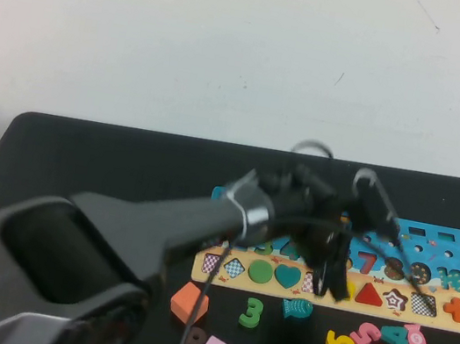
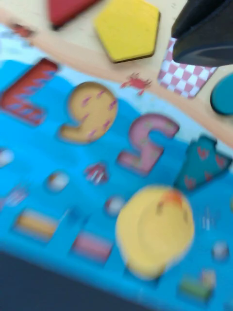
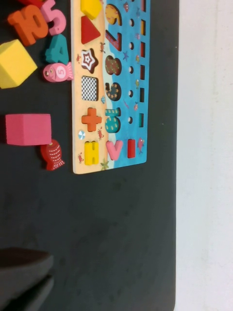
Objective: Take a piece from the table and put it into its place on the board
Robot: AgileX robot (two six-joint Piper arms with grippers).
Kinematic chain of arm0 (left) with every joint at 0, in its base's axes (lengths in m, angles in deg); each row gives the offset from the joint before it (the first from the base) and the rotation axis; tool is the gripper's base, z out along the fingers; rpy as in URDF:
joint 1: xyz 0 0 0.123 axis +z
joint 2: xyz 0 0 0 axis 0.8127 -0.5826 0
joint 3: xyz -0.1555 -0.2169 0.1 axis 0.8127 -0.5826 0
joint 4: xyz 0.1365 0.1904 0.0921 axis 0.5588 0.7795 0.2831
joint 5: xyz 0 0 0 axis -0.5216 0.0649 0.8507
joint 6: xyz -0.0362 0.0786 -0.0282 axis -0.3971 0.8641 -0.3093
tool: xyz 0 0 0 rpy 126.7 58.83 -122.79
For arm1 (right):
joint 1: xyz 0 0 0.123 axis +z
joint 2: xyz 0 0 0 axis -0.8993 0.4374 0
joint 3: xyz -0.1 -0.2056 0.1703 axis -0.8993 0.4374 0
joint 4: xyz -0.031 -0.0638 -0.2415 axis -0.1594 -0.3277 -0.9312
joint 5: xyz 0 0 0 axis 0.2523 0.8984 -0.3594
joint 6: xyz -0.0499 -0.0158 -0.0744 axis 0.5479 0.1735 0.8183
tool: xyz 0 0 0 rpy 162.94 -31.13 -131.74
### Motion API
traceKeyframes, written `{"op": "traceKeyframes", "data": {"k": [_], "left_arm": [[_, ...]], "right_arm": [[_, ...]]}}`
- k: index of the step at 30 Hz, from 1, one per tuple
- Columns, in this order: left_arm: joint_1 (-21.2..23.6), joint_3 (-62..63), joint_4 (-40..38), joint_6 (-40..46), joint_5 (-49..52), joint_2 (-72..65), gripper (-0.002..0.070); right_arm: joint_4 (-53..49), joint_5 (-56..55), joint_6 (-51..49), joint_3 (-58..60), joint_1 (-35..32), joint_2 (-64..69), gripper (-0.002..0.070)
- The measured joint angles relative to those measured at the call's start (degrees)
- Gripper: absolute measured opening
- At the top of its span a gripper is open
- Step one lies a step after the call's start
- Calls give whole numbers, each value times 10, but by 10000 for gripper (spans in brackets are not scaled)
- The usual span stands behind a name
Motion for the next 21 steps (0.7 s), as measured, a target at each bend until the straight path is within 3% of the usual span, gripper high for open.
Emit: {"op": "traceKeyframes", "data": {"k": [8,15,21], "left_arm": [[1,-75,8,0,-29,140,-1],[3,-301,-20,-19,-188,301,-1],[3,-449,-28,-26,-228,478,-1]], "right_arm": [[0,0,0,0,0,0,19],[0,0,0,0,0,0,19],[0,0,0,0,0,0,19]]}}
